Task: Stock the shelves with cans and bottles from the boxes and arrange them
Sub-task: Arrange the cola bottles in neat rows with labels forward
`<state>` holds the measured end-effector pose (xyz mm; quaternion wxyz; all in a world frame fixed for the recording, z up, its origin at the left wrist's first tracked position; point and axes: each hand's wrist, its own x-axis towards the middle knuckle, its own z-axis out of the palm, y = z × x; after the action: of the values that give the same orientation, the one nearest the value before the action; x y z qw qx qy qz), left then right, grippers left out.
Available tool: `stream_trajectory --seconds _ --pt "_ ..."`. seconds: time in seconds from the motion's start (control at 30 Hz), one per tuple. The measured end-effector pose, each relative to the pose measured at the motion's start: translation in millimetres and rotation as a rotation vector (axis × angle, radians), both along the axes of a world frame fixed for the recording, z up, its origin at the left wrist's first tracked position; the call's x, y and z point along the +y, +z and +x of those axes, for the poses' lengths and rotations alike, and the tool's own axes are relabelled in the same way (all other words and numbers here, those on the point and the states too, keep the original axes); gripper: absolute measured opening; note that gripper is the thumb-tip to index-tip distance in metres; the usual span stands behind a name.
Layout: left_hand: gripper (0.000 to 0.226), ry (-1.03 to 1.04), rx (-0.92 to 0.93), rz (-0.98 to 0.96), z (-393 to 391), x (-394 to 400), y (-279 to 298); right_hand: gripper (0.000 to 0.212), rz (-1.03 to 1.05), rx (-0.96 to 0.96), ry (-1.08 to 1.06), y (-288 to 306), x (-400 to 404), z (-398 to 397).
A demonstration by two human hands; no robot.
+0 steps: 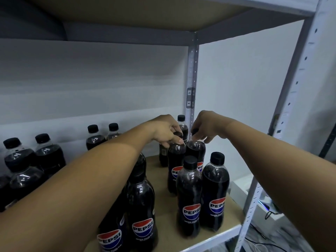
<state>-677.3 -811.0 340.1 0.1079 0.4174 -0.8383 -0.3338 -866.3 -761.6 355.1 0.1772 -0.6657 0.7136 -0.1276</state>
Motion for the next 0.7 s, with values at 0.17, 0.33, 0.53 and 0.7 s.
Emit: stream_trajectory --seconds 0.17,0.33,0.53,0.7 --pt "0.038 -0.010 0.015 0.046 7 -1 -1 0.027 0.007 -0.018 0.009 0 3 3" --pt "0.043 -0.019 0.019 0.050 9 2 -1 0.026 -0.008 -0.024 0.006 -1 5 5" --pt "0.034 -0.068 -0.024 0.036 9 9 5 0.022 -0.035 -0.027 -0.020 -4 8 5" --pt "0.031 -0.080 -0.031 0.041 11 12 8 0.034 -0.054 0.059 0.020 -6 14 5"
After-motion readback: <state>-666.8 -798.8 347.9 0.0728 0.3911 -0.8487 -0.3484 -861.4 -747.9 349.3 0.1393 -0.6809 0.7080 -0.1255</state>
